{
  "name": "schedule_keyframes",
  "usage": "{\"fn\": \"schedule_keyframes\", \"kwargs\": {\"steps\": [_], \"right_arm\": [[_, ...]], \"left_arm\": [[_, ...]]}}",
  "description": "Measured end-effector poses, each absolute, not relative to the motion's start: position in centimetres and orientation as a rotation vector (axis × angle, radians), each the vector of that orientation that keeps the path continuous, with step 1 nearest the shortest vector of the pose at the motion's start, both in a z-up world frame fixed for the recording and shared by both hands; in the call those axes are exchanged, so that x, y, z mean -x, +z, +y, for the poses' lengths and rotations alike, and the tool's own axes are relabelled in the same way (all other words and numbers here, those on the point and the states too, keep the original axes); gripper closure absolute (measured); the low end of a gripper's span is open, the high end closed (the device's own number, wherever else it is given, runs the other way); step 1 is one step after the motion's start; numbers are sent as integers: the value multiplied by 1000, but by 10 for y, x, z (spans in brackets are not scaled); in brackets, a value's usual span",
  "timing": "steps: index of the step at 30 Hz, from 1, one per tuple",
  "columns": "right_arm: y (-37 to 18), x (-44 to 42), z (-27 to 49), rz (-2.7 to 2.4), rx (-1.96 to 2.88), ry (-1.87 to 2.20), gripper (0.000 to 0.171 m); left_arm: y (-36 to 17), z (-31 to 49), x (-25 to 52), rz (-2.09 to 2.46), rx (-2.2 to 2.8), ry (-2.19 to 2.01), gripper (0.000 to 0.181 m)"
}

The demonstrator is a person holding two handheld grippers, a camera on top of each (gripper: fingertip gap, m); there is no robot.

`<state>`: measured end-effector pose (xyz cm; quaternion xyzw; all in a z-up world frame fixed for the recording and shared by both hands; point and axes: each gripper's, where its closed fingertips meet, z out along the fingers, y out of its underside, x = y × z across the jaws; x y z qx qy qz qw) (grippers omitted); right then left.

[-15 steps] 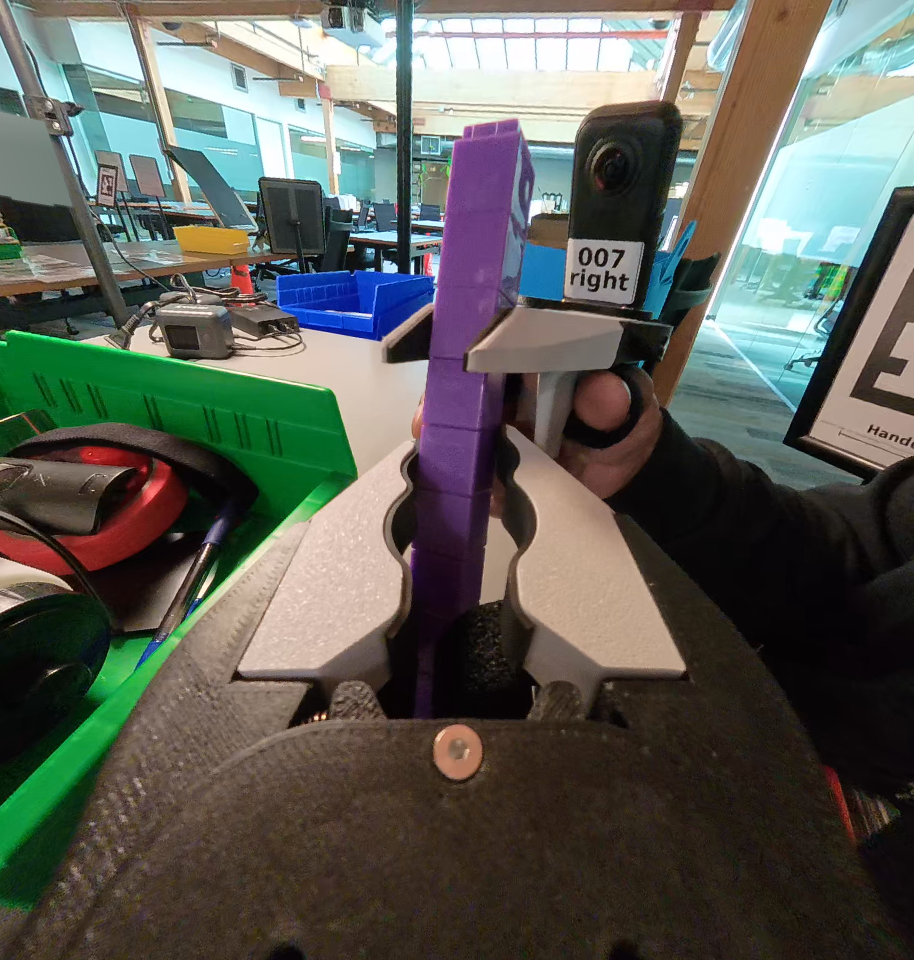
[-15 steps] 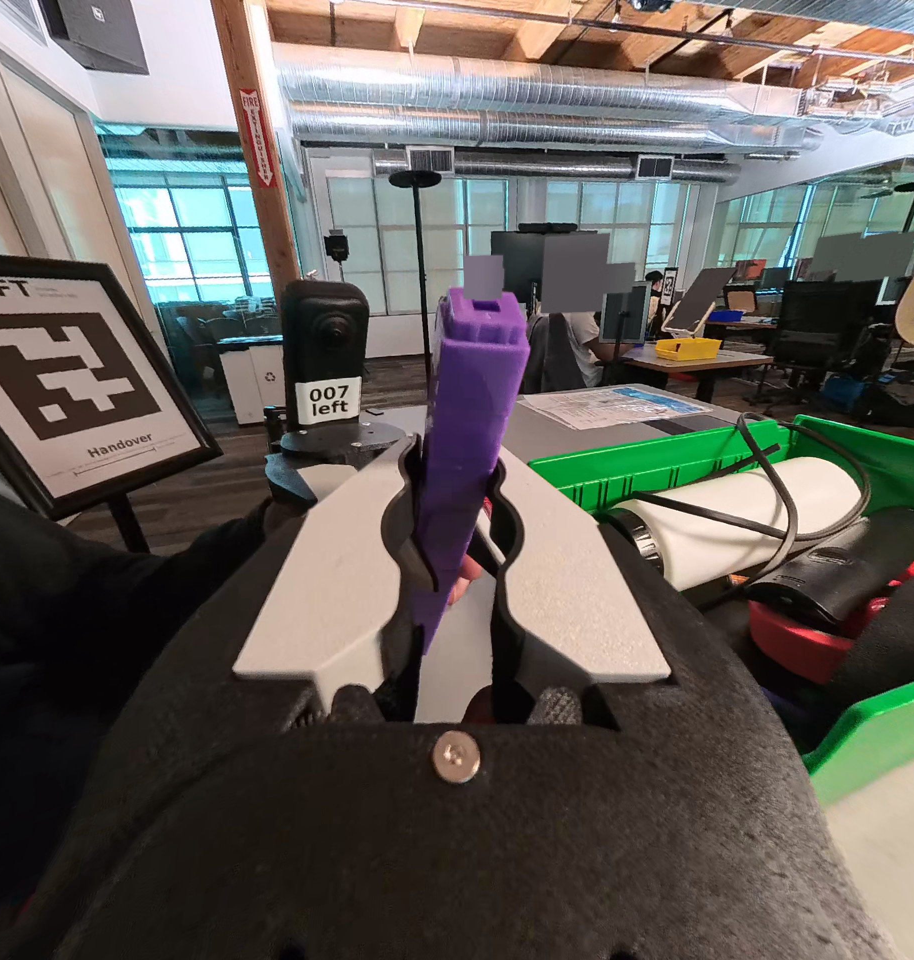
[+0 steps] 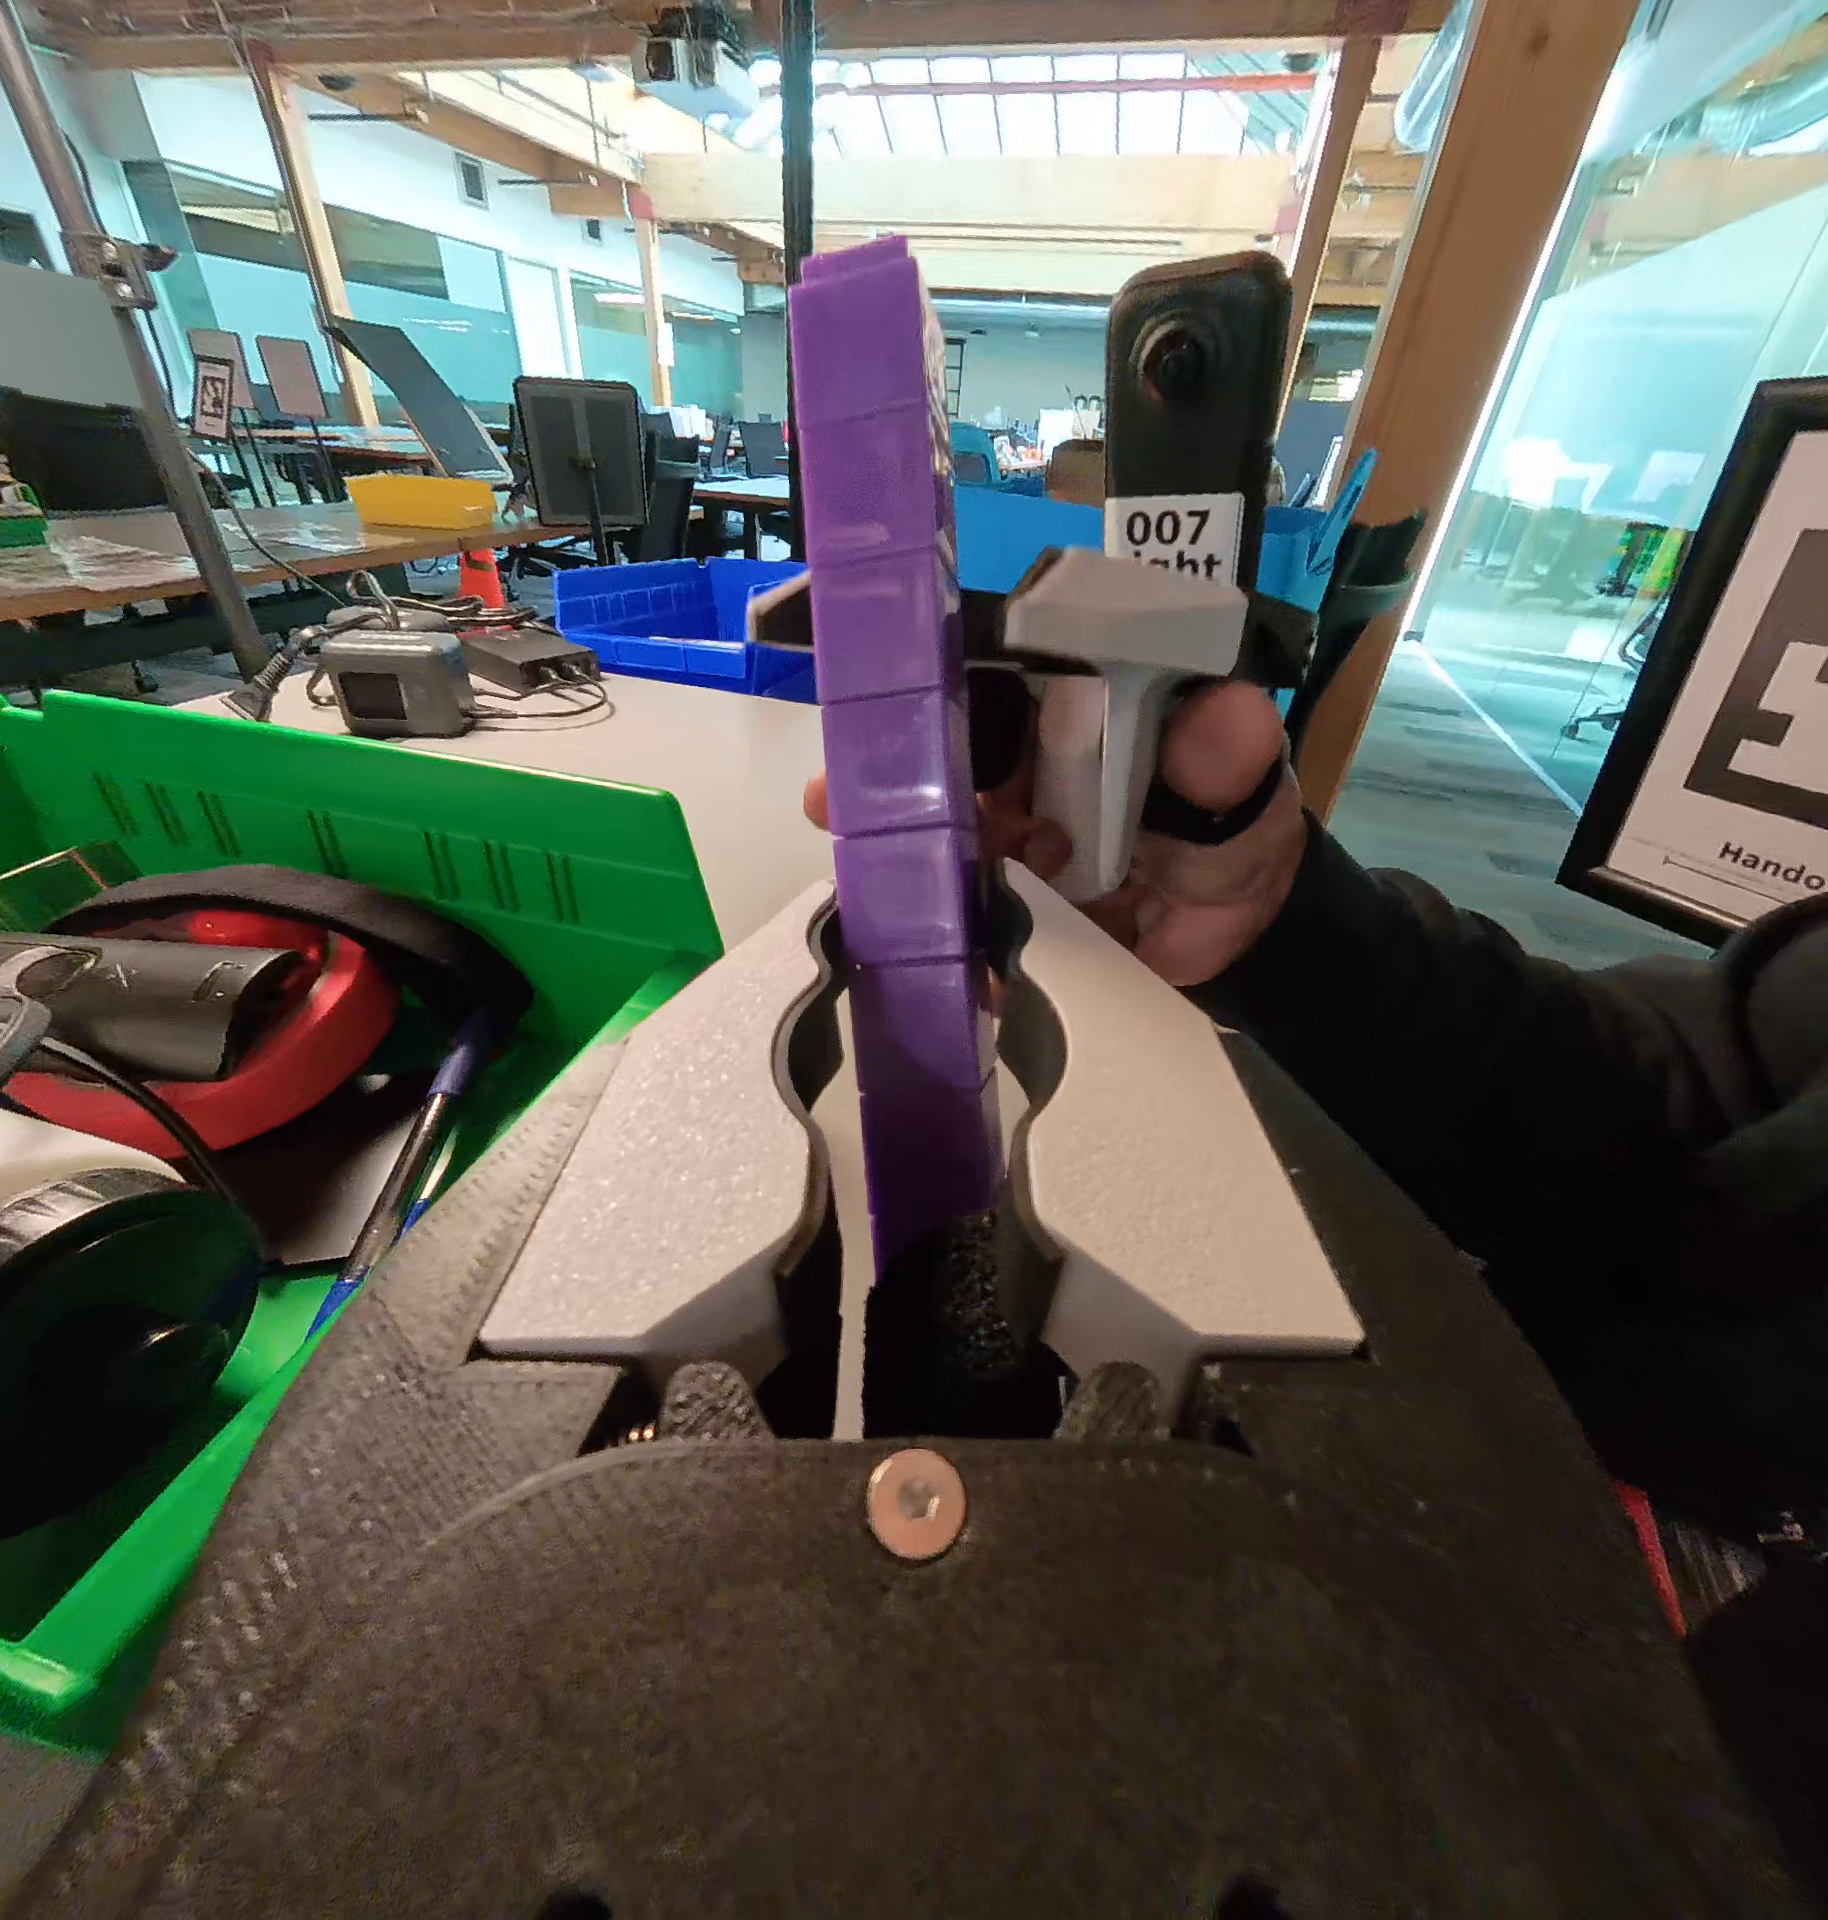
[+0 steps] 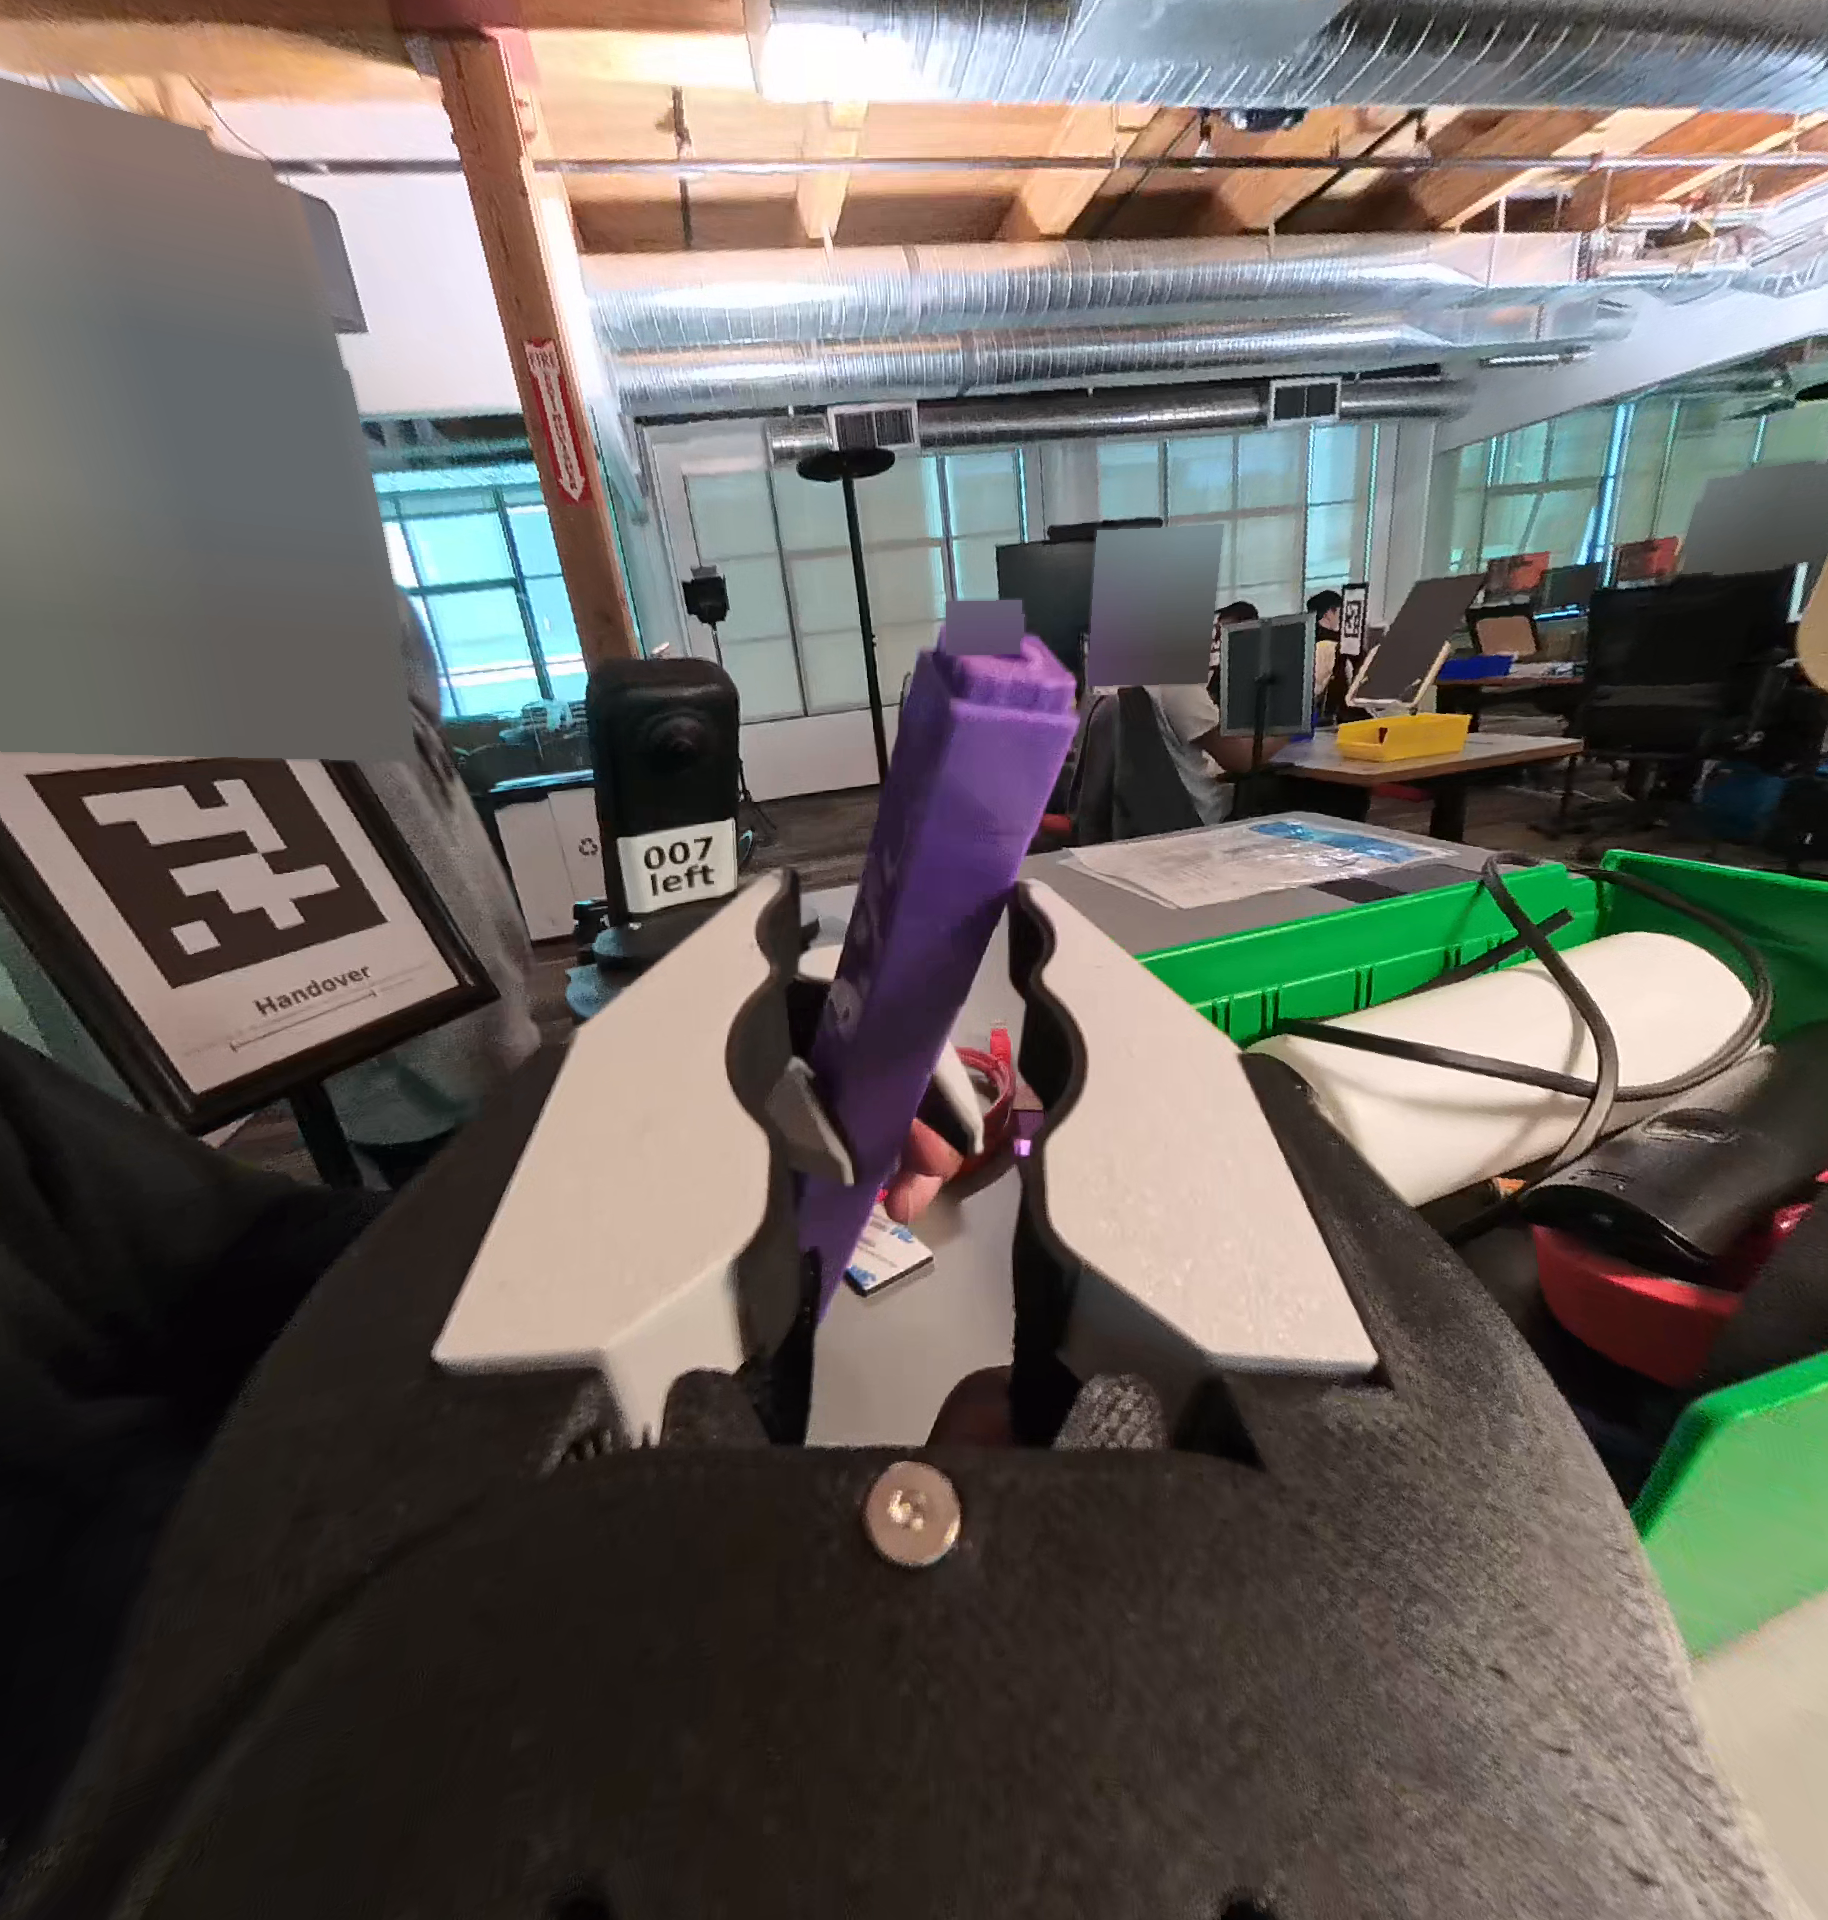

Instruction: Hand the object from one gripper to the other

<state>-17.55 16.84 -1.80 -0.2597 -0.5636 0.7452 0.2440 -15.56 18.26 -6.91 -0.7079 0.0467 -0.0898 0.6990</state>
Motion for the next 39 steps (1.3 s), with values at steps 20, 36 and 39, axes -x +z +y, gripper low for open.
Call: {"fn": "schedule_keyframes", "kwargs": {"steps": [20, 36, 39], "right_arm": [[-46, 184, 153, -1724, 763, 1907, 113], [-56, 173, 137, -1832, 684, 1922, 149], [-58, 174, 135, -1837, 687, 1894, 135]], "left_arm": [[-32, 164, 181, -31, 1341, -212, 155], [-30, 166, 162, 34, 1324, -320, 154], [-29, 165, 168, 18, 1319, -257, 155]]}}
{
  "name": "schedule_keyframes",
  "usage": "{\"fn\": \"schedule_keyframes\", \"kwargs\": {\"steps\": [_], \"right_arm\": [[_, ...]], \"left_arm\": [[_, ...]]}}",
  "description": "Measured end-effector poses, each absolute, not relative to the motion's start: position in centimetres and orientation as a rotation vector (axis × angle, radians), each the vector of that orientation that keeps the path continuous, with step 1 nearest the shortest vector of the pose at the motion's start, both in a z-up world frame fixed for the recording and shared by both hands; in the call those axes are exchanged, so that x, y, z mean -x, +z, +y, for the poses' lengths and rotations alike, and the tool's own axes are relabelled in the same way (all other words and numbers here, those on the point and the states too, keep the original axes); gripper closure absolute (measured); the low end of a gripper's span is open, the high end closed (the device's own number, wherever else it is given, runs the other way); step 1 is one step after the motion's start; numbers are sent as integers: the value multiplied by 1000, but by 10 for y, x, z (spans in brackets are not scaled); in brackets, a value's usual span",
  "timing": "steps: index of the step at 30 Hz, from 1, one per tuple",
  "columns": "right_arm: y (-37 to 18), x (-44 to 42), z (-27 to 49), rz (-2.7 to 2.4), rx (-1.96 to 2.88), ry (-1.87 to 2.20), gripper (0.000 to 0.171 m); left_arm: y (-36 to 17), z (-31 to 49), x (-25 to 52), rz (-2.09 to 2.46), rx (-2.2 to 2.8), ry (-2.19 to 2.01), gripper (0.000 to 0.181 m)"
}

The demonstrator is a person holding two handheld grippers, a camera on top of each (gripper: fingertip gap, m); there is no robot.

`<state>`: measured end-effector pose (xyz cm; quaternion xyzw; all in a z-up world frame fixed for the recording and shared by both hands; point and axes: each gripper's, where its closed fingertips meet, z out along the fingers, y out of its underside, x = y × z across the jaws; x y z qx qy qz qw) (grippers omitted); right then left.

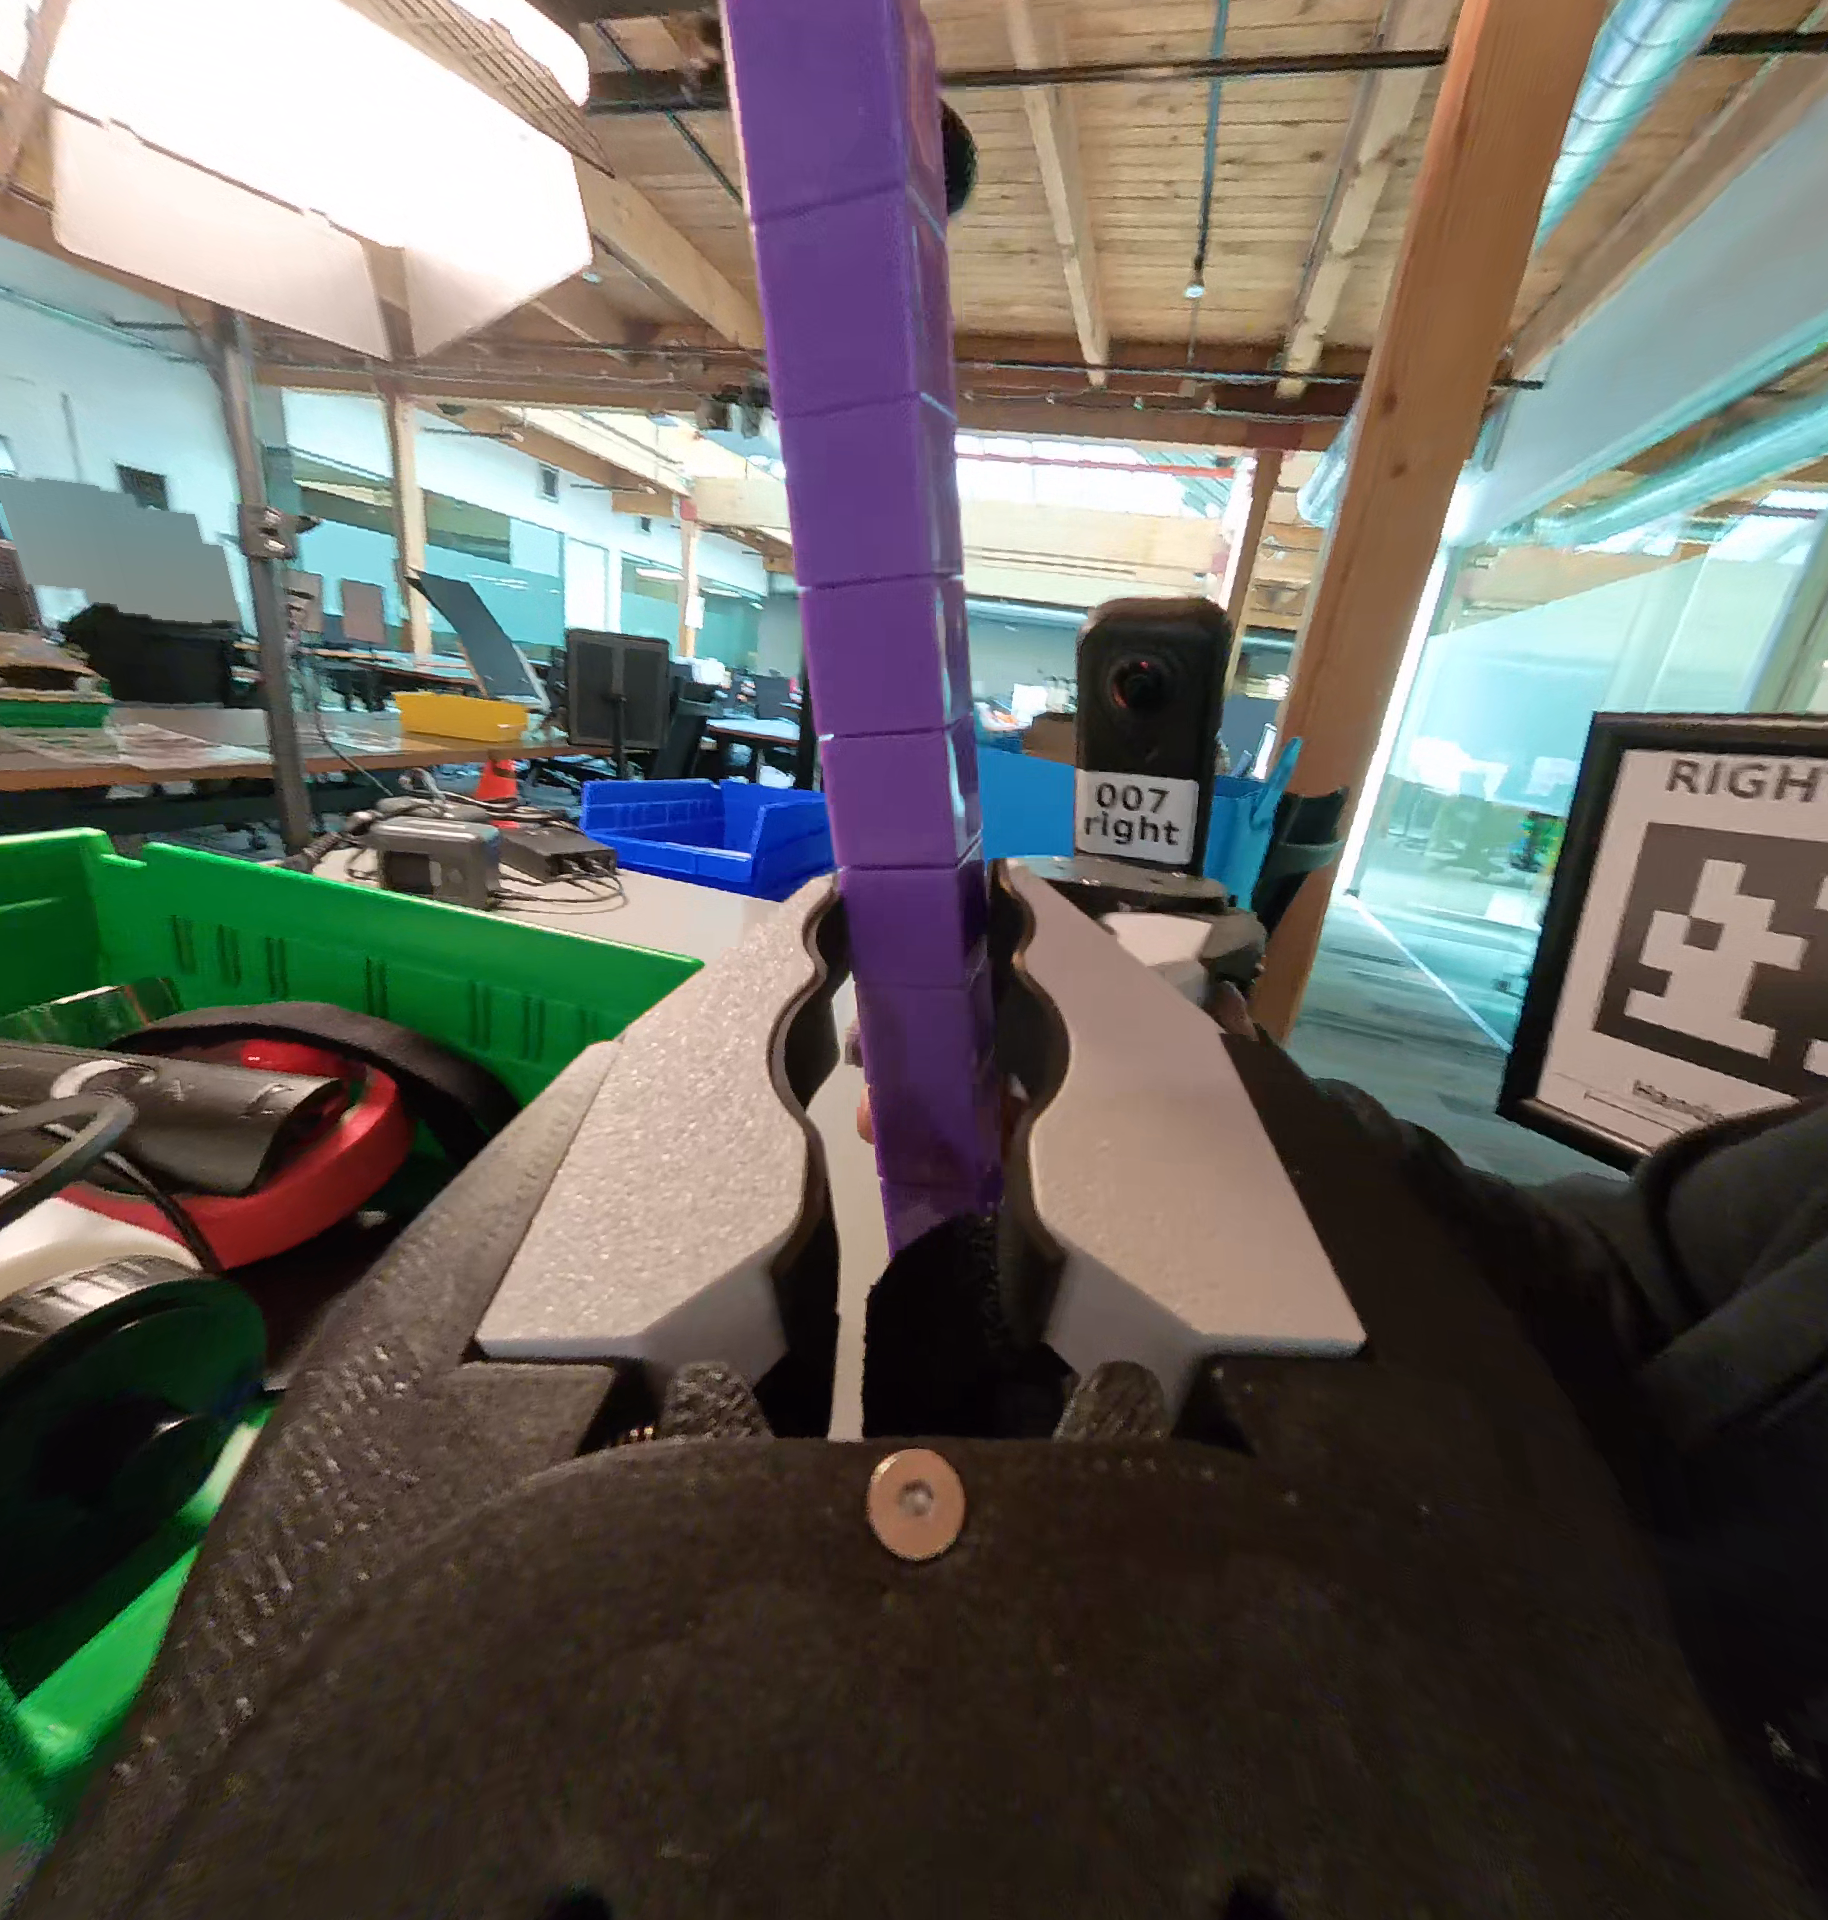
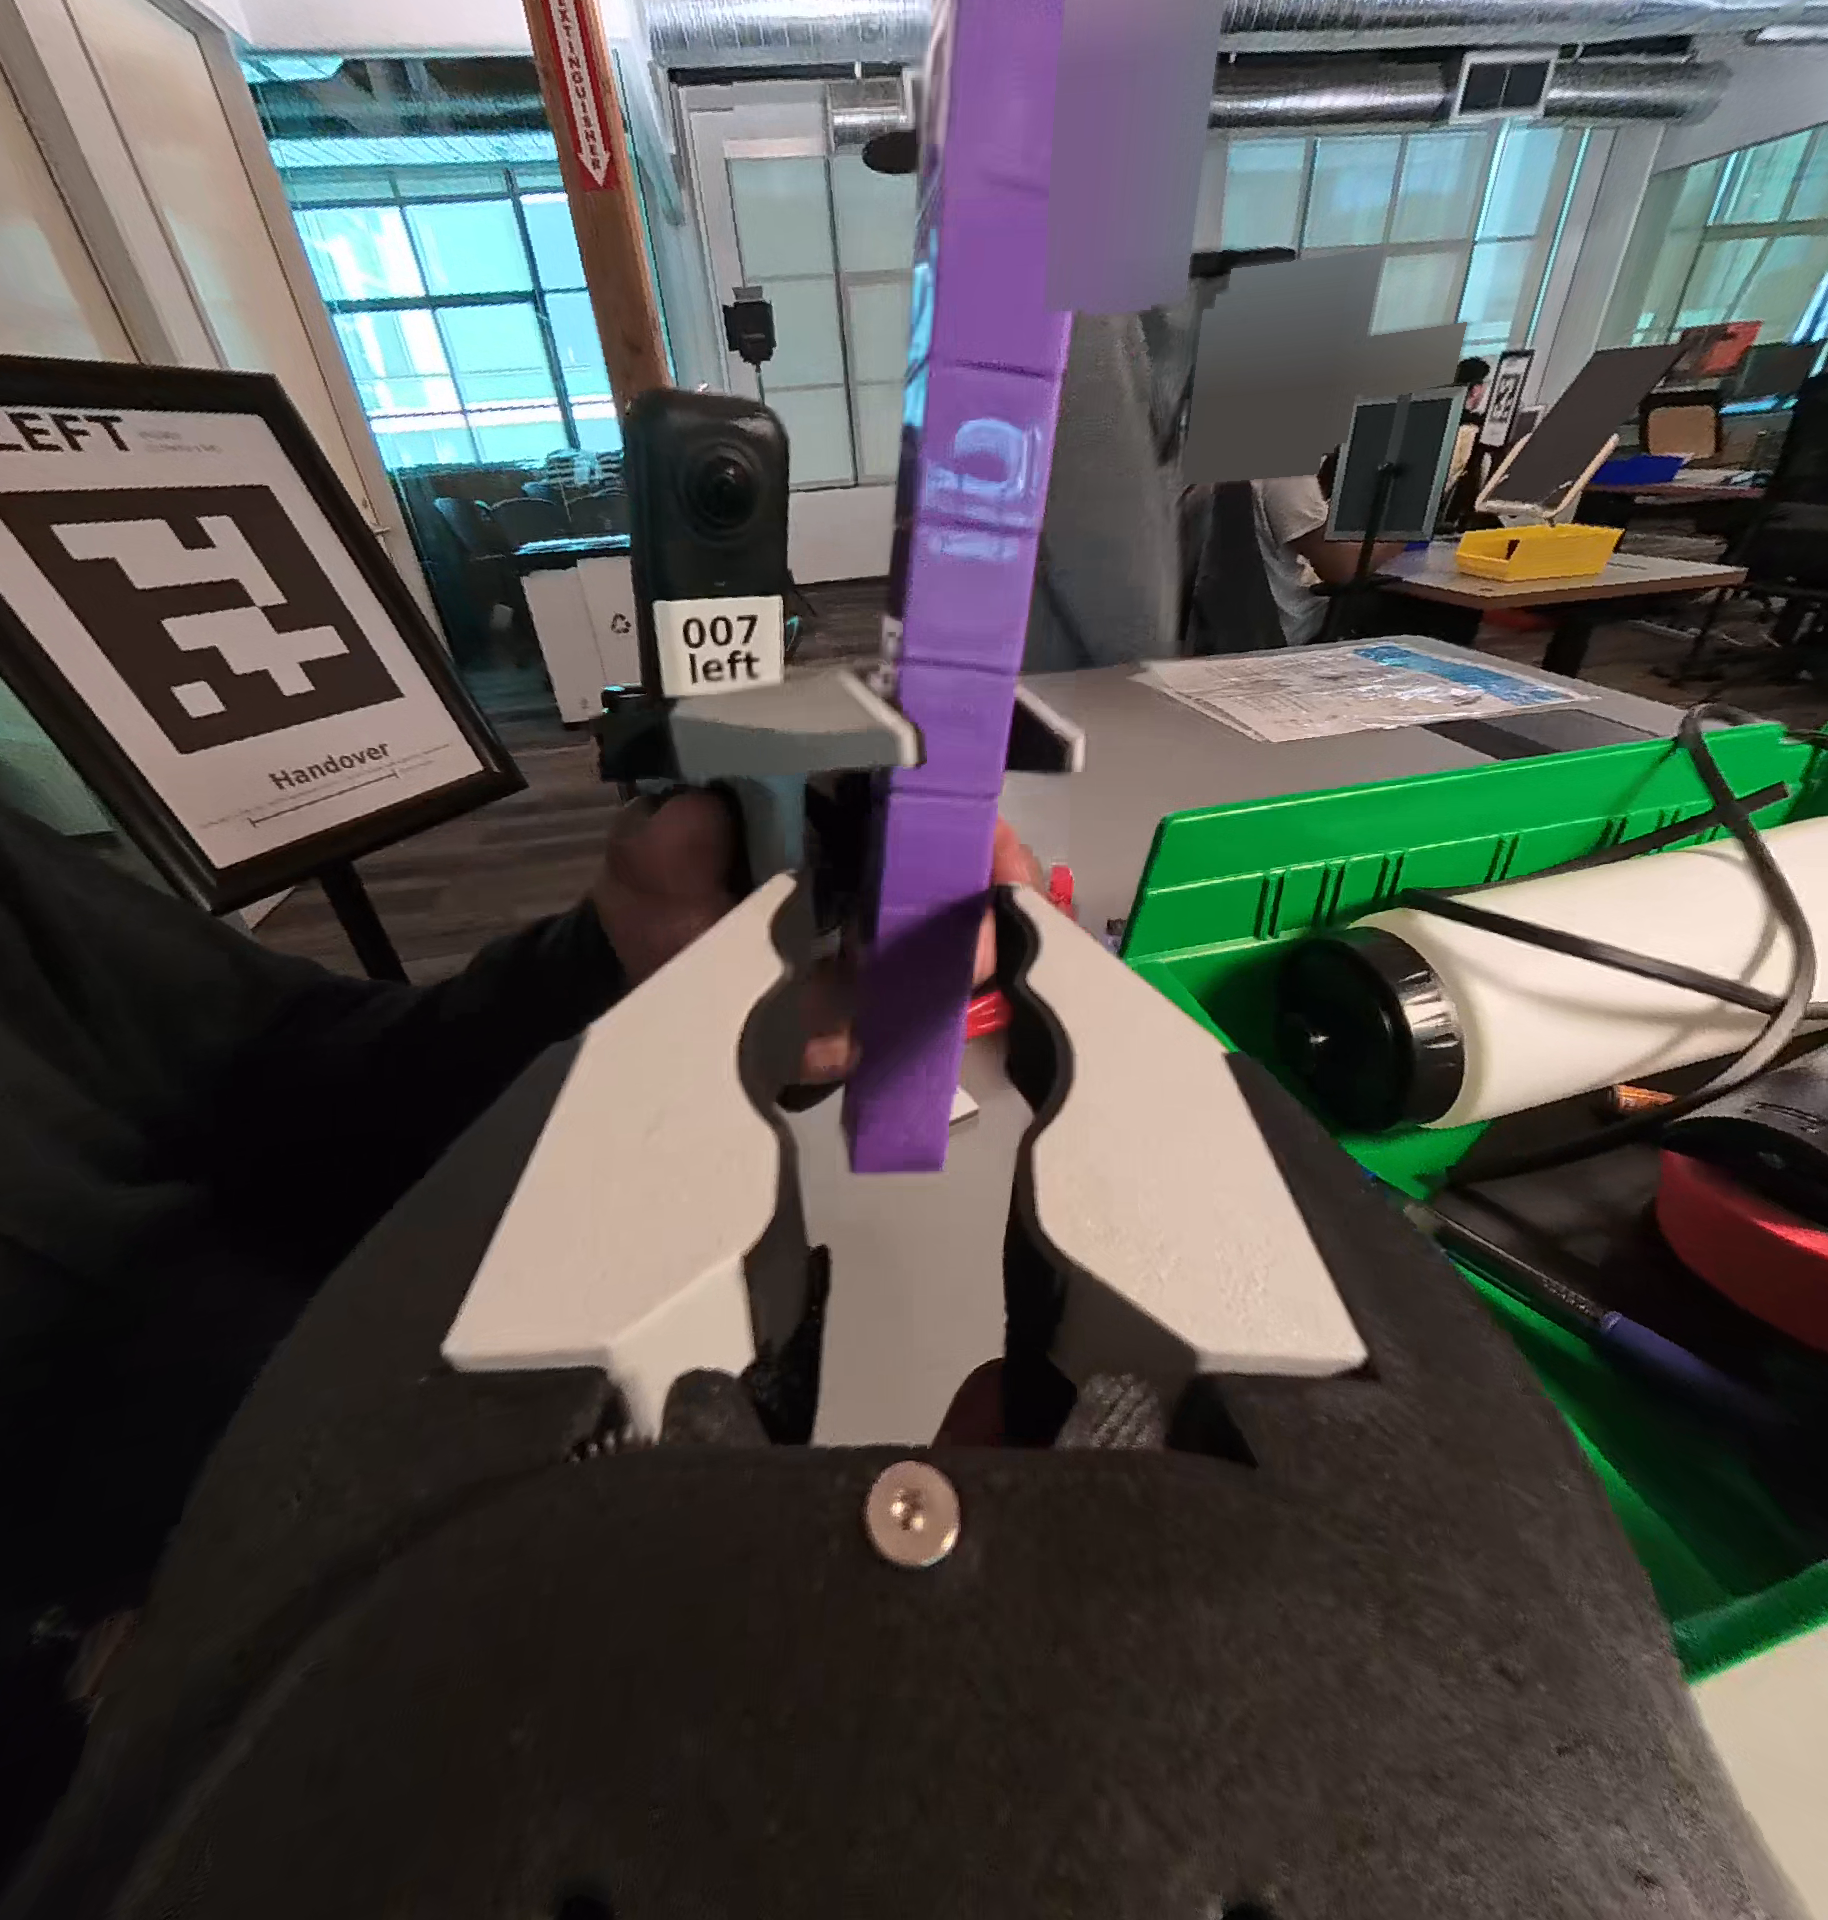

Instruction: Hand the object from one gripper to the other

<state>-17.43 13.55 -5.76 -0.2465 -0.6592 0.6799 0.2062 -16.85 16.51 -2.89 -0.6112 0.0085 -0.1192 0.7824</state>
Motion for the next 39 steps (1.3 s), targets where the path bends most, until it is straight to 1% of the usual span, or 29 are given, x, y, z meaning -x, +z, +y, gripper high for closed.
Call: {"fn": "schedule_keyframes", "kwargs": {"steps": [1, 2, 3, 4, 5, 8, 10, 13, 14, 16, 17, 18, 19, 24, 27, 29, 30, 32, 34, 36, 39], "right_arm": [[-61, 173, 133, -1869, 688, 1893, 129], [-66, 172, 130, -1911, 690, 1878, 128], [-73, 173, 128, -1947, 692, 1842, 132], [-78, 174, 127, -1967, 694, 1802, 142], [-80, 175, 126, -1970, 688, 1781, 145], [-75, 178, 129, -1925, 711, 1799, 148], [-66, 175, 132, -1886, 698, 1859, 148], [-58, 173, 136, -1847, 693, 1915, 150], [-58, 175, 138, -1832, 701, 1899, 146], [-61, 176, 137, -1845, 711, 1872, 129], [-65, 176, 136, -1870, 717, 1855, 130], [-68, 177, 136, -1888, 723, 1834, 134], [-70, 179, 136, -1885, 728, 1818, 146], [-62, 176, 137, -1848, 699, 1858, 147], [-57, 178, 141, -1806, 718, 1872, 144], [-48, 184, 149, -1709, 704, 1813, 131], [-43, 184, 153, -1666, 673, 1773, 128], [-35, 184, 158, -1589, 582, 1640, 125], [-33, 184, 158, -1540, 450, 1426, 125], [-39, 184, 154, -1529, 317, 1211, 124], [-53, 192, 151, -1540, 236, 1003, 121]], "left_arm": [[-26, 163, 173, -3, 1302, -246, 155], [-24, 161, 175, -18, 1282, -258, 155], [-21, 159, 177, -27, 1262, -279, 156], [-19, 158, 178, -37, 1246, -296, 155], [-18, 157, 177, -39, 1237, -308, 155], [-16, 157, 174, -28, 1228, -311, 154], [-22, 161, 169, -6, 1273, -322, 149], [-30, 167, 162, 33, 1324, -300, 154], [-29, 167, 164, 33, 1320, -272, 155], [-26, 164, 171, 15, 1304, -220, 156], [-24, 162, 174, 3, 1286, -223, 156], [-21, 159, 175, -7, 1265, -243, 156], [-19, 158, 175, -12, 1248, -267, 157], [-14, 155, 172, -15, 1210, -350, 156], [-15, 155, 173, -15, 1218, -319, 156], [-14, 154, 182, -48, 1211, -259, 157], [-16, 154, 188, -75, 1219, -243, 157], [-20, 156, 197, -135, 1236, -257, 157], [-24, 158, 202, -186, 1237, -302, 157], [-25, 157, 208, -230, 1223, -335, 157], [-24, 156, 209, -257, 1189, -431, 157]]}}
